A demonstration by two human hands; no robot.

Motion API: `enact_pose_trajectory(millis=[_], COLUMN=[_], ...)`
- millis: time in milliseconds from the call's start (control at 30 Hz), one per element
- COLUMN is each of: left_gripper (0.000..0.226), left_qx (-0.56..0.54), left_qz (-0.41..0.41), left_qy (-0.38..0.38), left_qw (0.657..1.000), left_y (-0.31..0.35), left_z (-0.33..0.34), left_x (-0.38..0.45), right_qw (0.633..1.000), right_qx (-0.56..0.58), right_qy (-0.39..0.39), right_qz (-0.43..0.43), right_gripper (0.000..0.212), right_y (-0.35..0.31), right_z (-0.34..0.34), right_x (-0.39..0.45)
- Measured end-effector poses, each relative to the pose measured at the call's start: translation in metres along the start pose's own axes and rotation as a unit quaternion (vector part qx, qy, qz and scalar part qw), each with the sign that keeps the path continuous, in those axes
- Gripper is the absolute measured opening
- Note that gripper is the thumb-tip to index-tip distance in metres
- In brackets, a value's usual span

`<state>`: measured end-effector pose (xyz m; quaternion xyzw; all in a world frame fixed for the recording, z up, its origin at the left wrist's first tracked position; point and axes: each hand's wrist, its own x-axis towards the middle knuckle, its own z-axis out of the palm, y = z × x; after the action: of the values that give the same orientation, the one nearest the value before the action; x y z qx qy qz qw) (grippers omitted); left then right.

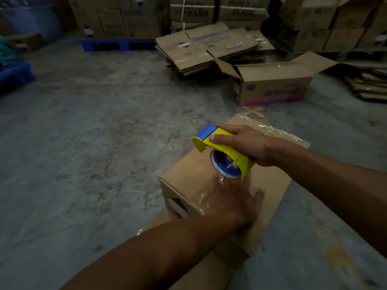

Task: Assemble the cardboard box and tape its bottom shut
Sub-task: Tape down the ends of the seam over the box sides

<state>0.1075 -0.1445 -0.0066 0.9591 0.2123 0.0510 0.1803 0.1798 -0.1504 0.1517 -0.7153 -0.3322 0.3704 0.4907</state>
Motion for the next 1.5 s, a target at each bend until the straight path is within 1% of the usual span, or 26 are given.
enact_pose_trajectory(millis=[33, 133, 200, 267, 300, 333, 367, 433, 500, 533, 567, 600, 633, 700, 733, 833, 900, 933, 1033, 1133, 1167, 1300, 1367, 1433, 1467, 1500], left_gripper=[0.096, 0.076, 0.074, 0.061, 0.056, 0.055, 0.055, 0.039, 0.024, 0.020, 0.028, 0.041, 0.053, 0.070, 0.073, 0.068, 0.056, 0.049, 0.034, 0.012, 0.008, 0.012, 0.018, 0.024, 0.024, 0.023], left_qx=[-0.017, -0.025, -0.038, -0.066, -0.110, -0.179, -0.256, -0.371, -0.458, -0.507, -0.557, -0.590, -0.615, -0.643, -0.651, -0.676, -0.678, -0.672, -0.663, -0.657, -0.655, -0.642, -0.608, -0.546, -0.518, -0.496], left_qz=[-0.008, -0.017, -0.025, -0.012, -0.004, 0.006, 0.003, -0.019, -0.085, -0.140, -0.189, -0.224, -0.229, -0.216, -0.207, -0.191, -0.194, -0.198, -0.207, -0.212, -0.218, -0.239, -0.239, -0.230, -0.225, -0.226], left_qy=[-0.001, -0.023, -0.042, -0.020, -0.016, -0.009, -0.003, -0.001, -0.018, -0.044, -0.087, -0.131, -0.174, -0.225, -0.239, -0.253, -0.258, -0.257, -0.260, -0.250, -0.246, -0.227, -0.223, -0.218, -0.215, -0.215], left_qw=[1.000, 0.999, 0.998, 0.998, 0.994, 0.984, 0.967, 0.929, 0.885, 0.849, 0.804, 0.765, 0.735, 0.699, 0.690, 0.665, 0.661, 0.665, 0.671, 0.679, 0.680, 0.692, 0.723, 0.775, 0.797, 0.810], left_y=[0.009, 0.029, 0.036, 0.034, 0.029, 0.024, 0.013, -0.005, -0.027, -0.037, -0.047, -0.056, -0.066, -0.073, -0.072, -0.062, -0.056, -0.054, -0.046, -0.041, -0.039, -0.039, -0.044, -0.056, -0.067, -0.082], left_z=[0.003, 0.006, 0.000, -0.012, -0.020, -0.035, -0.046, -0.069, -0.091, -0.108, -0.122, -0.135, -0.146, -0.162, -0.166, -0.169, -0.169, -0.168, -0.166, -0.161, -0.161, -0.154, -0.152, -0.152, -0.154, -0.158], left_x=[0.003, 0.010, 0.015, 0.021, 0.024, 0.025, 0.029, 0.032, 0.044, 0.045, 0.048, 0.050, 0.050, 0.043, 0.041, 0.035, 0.036, 0.038, 0.038, 0.041, 0.040, 0.044, 0.045, 0.046, 0.048, 0.048], right_qw=[1.000, 0.999, 0.999, 0.998, 0.998, 0.998, 0.997, 0.997, 0.998, 0.998, 0.998, 0.998, 0.998, 0.998, 0.997, 0.997, 0.997, 0.997, 0.997, 0.996, 0.996, 0.996, 0.996, 0.995, 0.994, 0.993], right_qx=[-0.002, -0.001, 0.002, 0.012, 0.020, 0.029, 0.035, 0.046, 0.046, 0.042, 0.037, 0.032, 0.028, 0.019, 0.017, 0.008, 0.003, 0.003, 0.007, 0.010, 0.008, -0.002, -0.016, -0.023, -0.023, -0.025], right_qy=[-0.010, -0.032, -0.047, -0.058, -0.062, -0.063, -0.063, -0.058, -0.051, -0.050, -0.050, -0.050, -0.054, -0.066, -0.070, -0.073, -0.074, -0.073, -0.074, -0.077, -0.078, -0.076, -0.072, -0.079, -0.087, -0.097], right_qz=[0.006, 0.007, -0.001, -0.002, 0.000, 0.002, 0.003, 0.001, 0.000, 0.001, 0.003, 0.005, 0.007, 0.012, 0.017, 0.029, 0.029, 0.030, 0.037, 0.043, 0.043, 0.043, 0.049, 0.059, 0.061, 0.065], right_gripper=[0.041, 0.042, 0.040, 0.038, 0.038, 0.038, 0.039, 0.042, 0.042, 0.039, 0.034, 0.028, 0.022, 0.016, 0.016, 0.027, 0.035, 0.037, 0.037, 0.039, 0.039, 0.035, 0.042, 0.049, 0.051, 0.050], right_y=[0.000, -0.002, -0.006, -0.010, -0.012, -0.013, -0.014, -0.013, -0.014, -0.015, -0.015, -0.015, -0.015, -0.013, -0.011, -0.004, 0.000, 0.001, 0.004, 0.007, 0.008, 0.009, 0.012, 0.015, 0.016, 0.018], right_z=[-0.003, -0.012, -0.017, -0.023, -0.027, -0.031, -0.035, -0.045, -0.055, -0.059, -0.063, -0.066, -0.069, -0.073, -0.075, -0.081, -0.084, -0.085, -0.088, -0.085, -0.082, -0.071, -0.061, -0.043, -0.033, -0.024], right_x=[0.000, -0.002, -0.004, -0.006, -0.007, -0.009, -0.011, -0.017, -0.024, -0.028, -0.033, -0.037, -0.042, -0.047, -0.049, -0.051, -0.051, -0.052, -0.052, -0.053, -0.053, -0.051, -0.047, -0.044, -0.043, -0.043])
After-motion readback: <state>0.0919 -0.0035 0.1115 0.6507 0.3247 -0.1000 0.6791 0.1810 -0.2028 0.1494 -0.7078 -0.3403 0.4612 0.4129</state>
